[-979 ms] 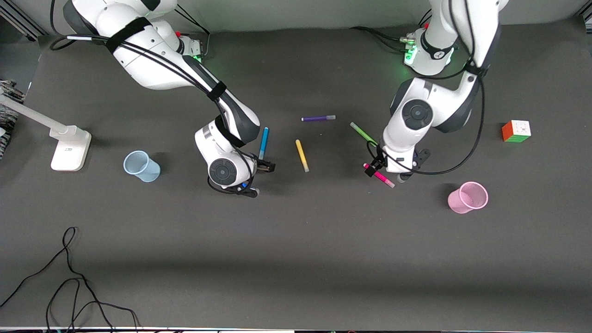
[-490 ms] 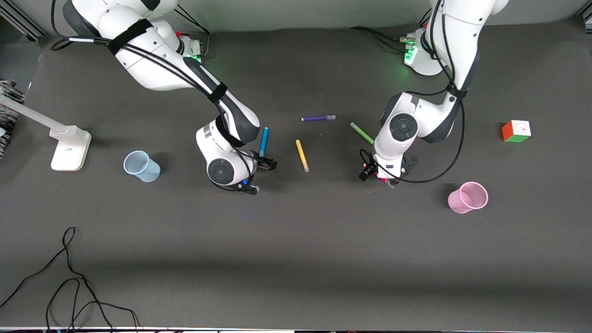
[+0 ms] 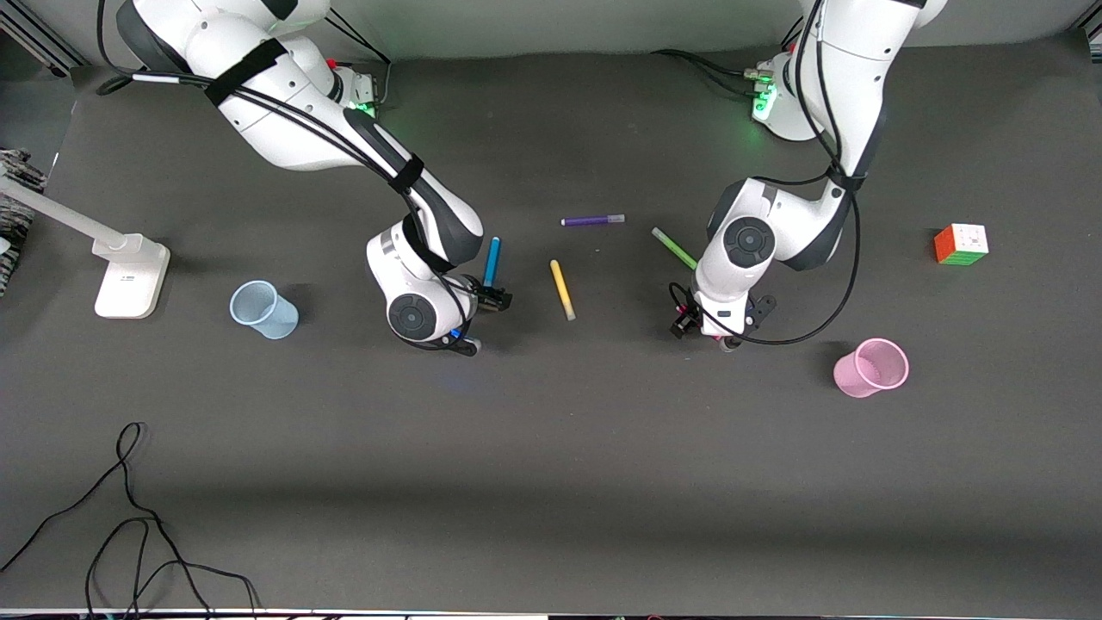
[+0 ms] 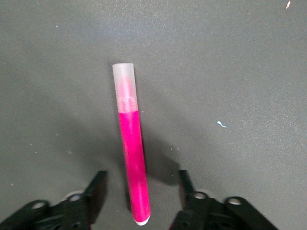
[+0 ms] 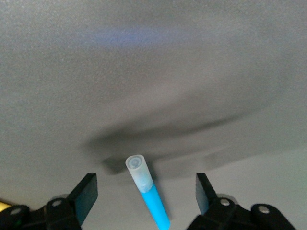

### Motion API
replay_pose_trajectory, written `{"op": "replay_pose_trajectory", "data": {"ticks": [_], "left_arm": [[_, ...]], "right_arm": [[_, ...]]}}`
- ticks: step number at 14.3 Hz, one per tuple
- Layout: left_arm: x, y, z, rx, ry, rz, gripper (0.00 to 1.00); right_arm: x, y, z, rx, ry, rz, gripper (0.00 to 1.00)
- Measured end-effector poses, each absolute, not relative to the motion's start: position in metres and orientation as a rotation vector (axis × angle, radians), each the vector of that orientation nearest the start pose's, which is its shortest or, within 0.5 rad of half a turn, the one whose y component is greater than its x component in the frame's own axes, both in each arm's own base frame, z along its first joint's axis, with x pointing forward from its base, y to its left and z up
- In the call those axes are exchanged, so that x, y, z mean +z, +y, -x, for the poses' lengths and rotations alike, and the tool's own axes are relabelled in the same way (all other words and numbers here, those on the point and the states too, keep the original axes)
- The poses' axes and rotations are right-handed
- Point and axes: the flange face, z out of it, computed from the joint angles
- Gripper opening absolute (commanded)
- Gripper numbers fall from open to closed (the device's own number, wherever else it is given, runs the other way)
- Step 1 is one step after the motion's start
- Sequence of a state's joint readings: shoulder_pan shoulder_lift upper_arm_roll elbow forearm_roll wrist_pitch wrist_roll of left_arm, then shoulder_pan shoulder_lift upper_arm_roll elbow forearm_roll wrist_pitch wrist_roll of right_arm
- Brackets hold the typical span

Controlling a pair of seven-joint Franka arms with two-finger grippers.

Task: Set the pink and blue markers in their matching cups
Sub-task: 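Lift the blue marker with the right gripper while the left gripper lifts the pink marker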

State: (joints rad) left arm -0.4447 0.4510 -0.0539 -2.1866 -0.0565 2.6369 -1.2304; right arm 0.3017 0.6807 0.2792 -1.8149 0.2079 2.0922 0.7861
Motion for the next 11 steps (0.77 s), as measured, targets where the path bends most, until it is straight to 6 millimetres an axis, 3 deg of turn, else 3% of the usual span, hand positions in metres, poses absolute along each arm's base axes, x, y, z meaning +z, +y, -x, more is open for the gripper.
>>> {"op": "replay_pose_trajectory", "data": {"ticks": [1, 2, 5, 8, 11], "left_arm": [[0.178, -0.266, -0.49, 0.061, -1.216, 2.932, 0.04], [0.179, -0.266, -0.491, 0.06, -1.216, 2.932, 0.0], [0.18, -0.267, -0.492, 0.055, -1.216, 2.936, 0.0], [0.185, -0.268, -0.496, 0.056, -1.217, 2.935, 0.0], [0.213, -0.267, -0.517, 0.104, -1.209, 2.9, 0.0]], "right_arm": [[0.153, 0.337, -0.503, 0.785, 0.558, 2.964, 0.73], [0.153, 0.337, -0.503, 0.78, 0.559, 2.963, 0.7], [0.152, 0.337, -0.503, 0.759, 0.564, 2.959, 0.44], [0.151, 0.337, -0.503, 0.75, 0.571, 2.952, 0.23], [0.151, 0.338, -0.503, 0.748, 0.572, 2.949, 0.09]]}}
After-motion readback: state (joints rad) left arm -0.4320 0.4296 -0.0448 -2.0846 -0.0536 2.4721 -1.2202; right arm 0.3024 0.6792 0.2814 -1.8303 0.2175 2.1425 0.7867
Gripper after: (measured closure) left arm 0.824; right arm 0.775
